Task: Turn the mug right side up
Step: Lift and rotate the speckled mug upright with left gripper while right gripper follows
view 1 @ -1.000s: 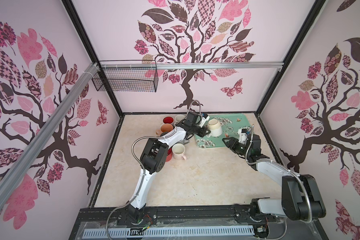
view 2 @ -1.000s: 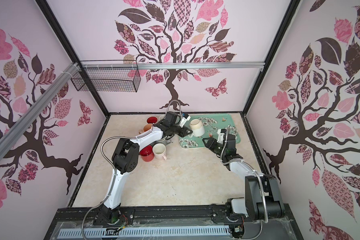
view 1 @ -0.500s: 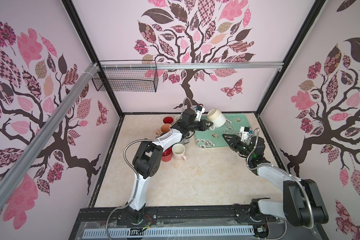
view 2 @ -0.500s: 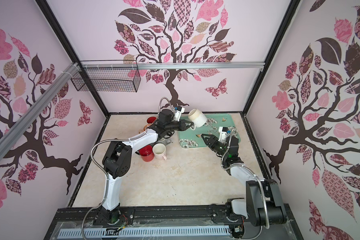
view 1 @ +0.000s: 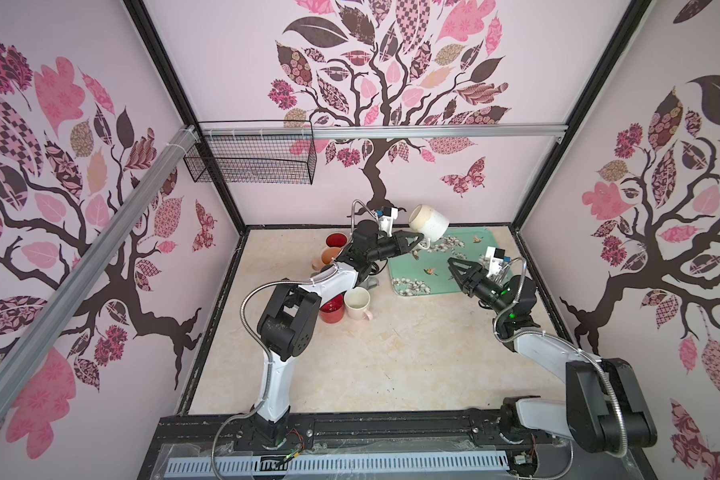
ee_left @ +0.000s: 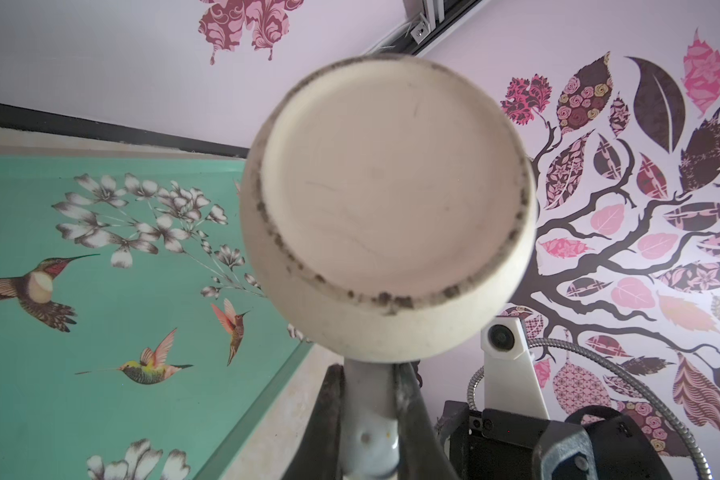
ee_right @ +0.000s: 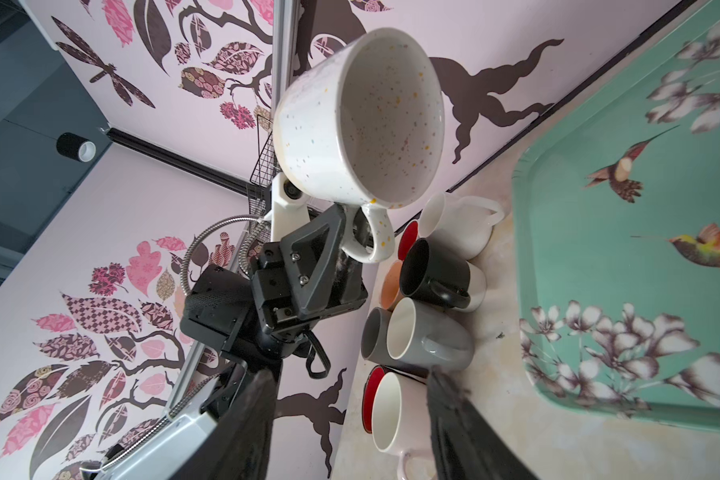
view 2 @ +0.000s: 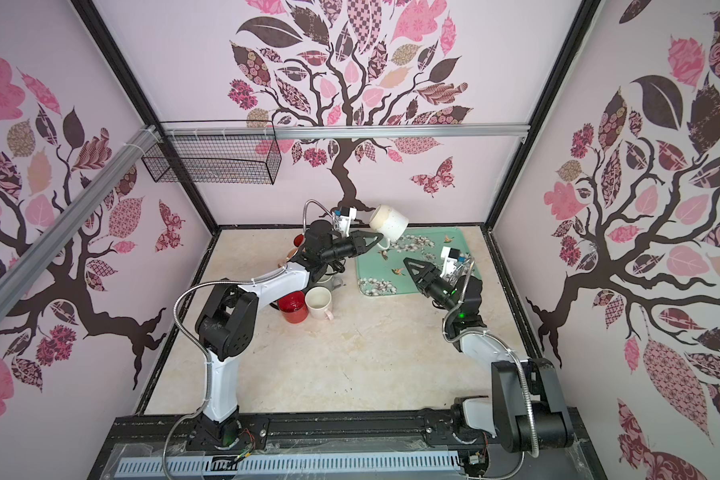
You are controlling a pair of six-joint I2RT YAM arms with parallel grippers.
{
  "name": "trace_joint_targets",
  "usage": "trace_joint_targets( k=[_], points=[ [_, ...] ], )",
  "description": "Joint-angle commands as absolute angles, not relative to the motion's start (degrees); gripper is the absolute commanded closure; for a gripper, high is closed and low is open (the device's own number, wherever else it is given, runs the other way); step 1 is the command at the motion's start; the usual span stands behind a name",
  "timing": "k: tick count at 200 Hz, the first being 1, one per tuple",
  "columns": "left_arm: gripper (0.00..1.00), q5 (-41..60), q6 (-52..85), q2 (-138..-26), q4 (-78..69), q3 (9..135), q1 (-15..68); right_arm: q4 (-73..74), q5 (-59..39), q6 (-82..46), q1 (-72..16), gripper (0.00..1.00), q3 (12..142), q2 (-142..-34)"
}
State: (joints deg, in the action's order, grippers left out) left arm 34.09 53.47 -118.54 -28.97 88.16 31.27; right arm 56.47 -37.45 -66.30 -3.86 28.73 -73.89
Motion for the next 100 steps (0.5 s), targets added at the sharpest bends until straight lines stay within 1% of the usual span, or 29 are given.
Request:
trace_joint_targets(
  k=[1, 34, 68, 100],
  points=[
    [1.0, 35.0, 59.6, -114.5, -43.8, 86.9, 31.1, 62.6, -38.2, -69.9, -5.0, 0.39, 32.6, -75.7],
    [1.0, 36.0, 62.7, -113.9, -46.4, 86.0, 31.2, 62.4, -38.7, -71.3, -6.8, 0.37, 36.3, -79.5],
    [1.0, 36.9, 65.0, -112.7, -48.5, 84.9, 31.8, 64.6, -39.0, -73.8, -7.8, 0.37, 39.5, -83.0],
    [1.0, 37.4, 65.9, -111.6, -48.9, 84.8, 32.7, 63.4, -38.8, -73.8, -8.0, 0.36, 42.0, -84.7]
  ],
)
